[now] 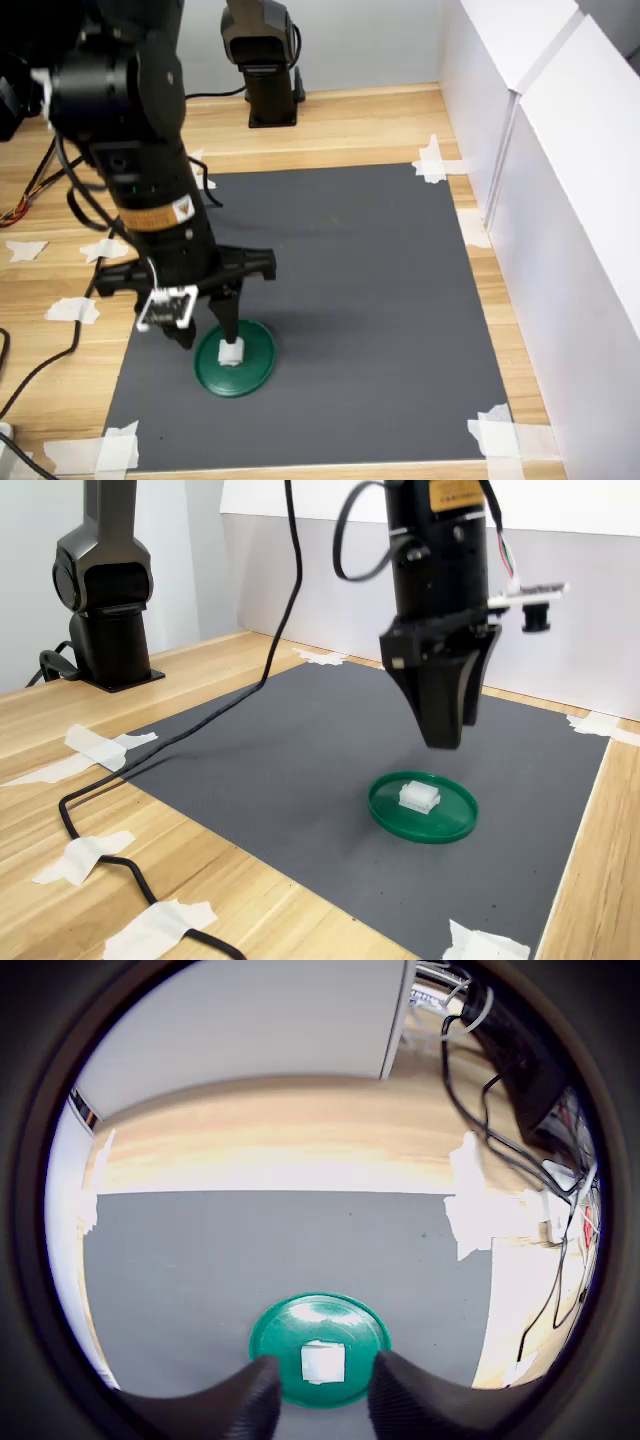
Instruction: Grasp a white terminal and put it on the green lid.
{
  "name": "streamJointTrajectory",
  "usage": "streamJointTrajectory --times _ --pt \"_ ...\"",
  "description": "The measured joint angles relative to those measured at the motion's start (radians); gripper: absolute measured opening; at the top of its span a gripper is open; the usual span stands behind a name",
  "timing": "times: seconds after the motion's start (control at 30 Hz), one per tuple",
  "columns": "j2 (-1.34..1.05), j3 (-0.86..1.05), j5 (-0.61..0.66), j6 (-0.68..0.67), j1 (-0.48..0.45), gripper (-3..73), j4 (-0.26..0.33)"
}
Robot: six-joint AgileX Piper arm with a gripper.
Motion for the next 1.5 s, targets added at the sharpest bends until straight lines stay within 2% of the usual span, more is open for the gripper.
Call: streamJointTrajectory --times 0.17,0.27,0.37,0.47,0.77,1.0,1.23,1.5 --pt "-0.219 0.222 -0.203 0.081 0.000 6.1 -0.059" --pt "-0.392 0.388 -0.376 0.099 0.000 0.1 -0.090" --pt "-0.575 0.544 -0.532 0.110 0.000 -1.1 -0.094" --pt "-0.741 0.697 -0.611 0.110 0.000 -1.5 -0.094" --pt "-1.189 1.065 -0.646 0.174 0.000 -1.6 -0.093" --pt "-1.438 1.319 -0.658 0.206 0.000 -1.6 -0.129" --pt "-1.633 1.427 -0.695 0.223 0.000 -1.6 -0.127" --pt "-1.651 1.458 -0.692 0.232 0.000 -1.6 -0.143"
